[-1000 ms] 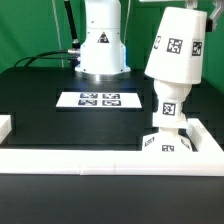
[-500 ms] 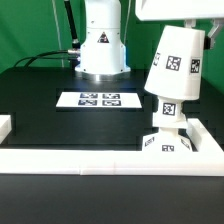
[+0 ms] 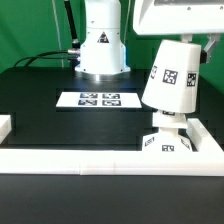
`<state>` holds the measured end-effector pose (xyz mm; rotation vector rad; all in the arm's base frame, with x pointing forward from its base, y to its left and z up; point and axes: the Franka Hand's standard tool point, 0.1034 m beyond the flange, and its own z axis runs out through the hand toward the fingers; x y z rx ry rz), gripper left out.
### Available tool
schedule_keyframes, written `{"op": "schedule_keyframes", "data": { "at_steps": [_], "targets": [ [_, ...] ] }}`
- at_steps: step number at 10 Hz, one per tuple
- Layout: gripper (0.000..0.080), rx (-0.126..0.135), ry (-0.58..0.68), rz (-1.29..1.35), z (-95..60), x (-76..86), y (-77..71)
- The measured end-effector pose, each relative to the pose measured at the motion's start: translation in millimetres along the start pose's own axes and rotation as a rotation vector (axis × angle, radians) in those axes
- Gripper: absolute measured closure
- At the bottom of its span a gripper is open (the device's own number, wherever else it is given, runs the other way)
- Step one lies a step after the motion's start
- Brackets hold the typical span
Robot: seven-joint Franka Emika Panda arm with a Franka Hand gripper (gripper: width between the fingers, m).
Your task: Assemble lamp
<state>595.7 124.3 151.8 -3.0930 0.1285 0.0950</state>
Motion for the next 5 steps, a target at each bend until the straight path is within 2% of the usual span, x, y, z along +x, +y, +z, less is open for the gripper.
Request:
{"op": "schedule_keyframes", "data": {
  "at_steps": [1, 2, 3, 5],
  "targets": [
    [0.0754, -0.001, -0.002, 0.0, 1.3, -0.1, 0.0],
    [0.0698, -0.001, -0.002, 0.0, 1.3, 0.0, 0.3],
    [0.0698, -0.001, -0.001, 0.001, 0.8, 0.2, 0.4],
    [0.032, -0.001, 0.0, 0.002, 0.4, 0.6, 1.5]
  ]
}}
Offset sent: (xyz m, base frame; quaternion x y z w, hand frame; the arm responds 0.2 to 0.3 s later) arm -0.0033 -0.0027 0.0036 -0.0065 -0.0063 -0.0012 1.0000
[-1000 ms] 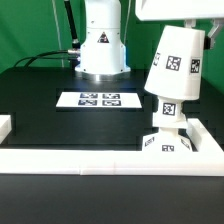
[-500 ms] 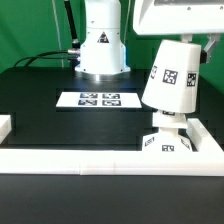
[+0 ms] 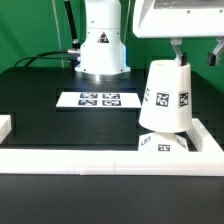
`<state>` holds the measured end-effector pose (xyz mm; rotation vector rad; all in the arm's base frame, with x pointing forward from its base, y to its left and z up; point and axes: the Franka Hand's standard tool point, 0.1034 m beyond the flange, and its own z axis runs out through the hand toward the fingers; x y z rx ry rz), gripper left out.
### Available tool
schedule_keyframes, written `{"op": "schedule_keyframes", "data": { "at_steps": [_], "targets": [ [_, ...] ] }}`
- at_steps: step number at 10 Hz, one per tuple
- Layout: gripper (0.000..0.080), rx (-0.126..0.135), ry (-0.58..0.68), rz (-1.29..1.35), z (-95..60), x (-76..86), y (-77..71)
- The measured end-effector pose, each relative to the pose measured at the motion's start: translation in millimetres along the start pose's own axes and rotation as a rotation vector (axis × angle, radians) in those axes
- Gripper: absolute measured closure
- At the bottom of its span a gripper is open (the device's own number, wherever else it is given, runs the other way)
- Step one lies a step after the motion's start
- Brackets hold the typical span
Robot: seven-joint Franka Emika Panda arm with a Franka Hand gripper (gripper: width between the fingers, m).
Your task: Assemble lamp
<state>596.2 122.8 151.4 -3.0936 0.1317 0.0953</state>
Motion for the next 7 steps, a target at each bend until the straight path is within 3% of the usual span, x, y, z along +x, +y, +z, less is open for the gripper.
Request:
{"op": "schedule_keyframes", "data": {
  "at_steps": [1, 2, 3, 7],
  "targets": [
    [0.0189, 0.0, 0.0, 0.001, -0.5, -0.2, 0.4],
    [0.0189, 0.0, 0.0, 0.011, -2.0, -1.6, 0.4],
    [0.0118, 0.002, 0.001, 0.032, -5.4, -4.1, -0.6],
    [0.0101, 0.009, -0.02, 0.129, -24.2, -22.5, -3.3]
  ]
}}
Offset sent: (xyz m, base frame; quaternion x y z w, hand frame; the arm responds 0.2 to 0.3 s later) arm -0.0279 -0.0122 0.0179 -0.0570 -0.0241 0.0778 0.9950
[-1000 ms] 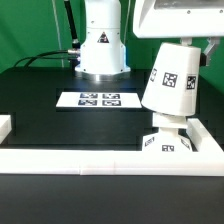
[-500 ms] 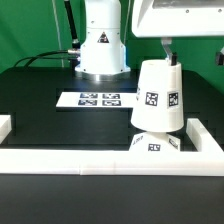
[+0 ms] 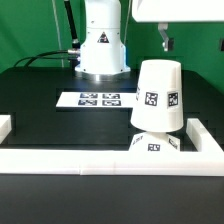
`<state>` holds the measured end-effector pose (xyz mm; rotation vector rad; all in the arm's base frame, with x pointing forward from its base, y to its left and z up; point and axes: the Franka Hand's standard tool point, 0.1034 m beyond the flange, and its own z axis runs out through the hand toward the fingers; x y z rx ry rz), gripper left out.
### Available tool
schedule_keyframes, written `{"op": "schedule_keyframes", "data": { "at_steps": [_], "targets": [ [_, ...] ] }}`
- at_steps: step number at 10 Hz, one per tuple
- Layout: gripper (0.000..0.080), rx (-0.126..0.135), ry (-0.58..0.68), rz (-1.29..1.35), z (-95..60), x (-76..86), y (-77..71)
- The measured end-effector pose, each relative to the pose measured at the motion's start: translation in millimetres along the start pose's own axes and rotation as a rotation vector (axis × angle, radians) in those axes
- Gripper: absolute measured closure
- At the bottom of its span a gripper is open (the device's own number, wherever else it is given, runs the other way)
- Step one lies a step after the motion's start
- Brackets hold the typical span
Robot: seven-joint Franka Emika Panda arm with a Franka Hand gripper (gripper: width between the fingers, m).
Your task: Assemble lamp
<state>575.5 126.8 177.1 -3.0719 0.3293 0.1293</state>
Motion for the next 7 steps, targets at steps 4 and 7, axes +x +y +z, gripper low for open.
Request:
{"op": "schedule_keyframes", "data": {
  "at_steps": [4, 7],
  "targets": [
    [0.0101, -0.003, -0.004, 0.002, 3.2, 0.3, 1.5],
    [0.0101, -0.003, -0.006, 0.002, 4.2, 0.1, 1.7]
  ]
}}
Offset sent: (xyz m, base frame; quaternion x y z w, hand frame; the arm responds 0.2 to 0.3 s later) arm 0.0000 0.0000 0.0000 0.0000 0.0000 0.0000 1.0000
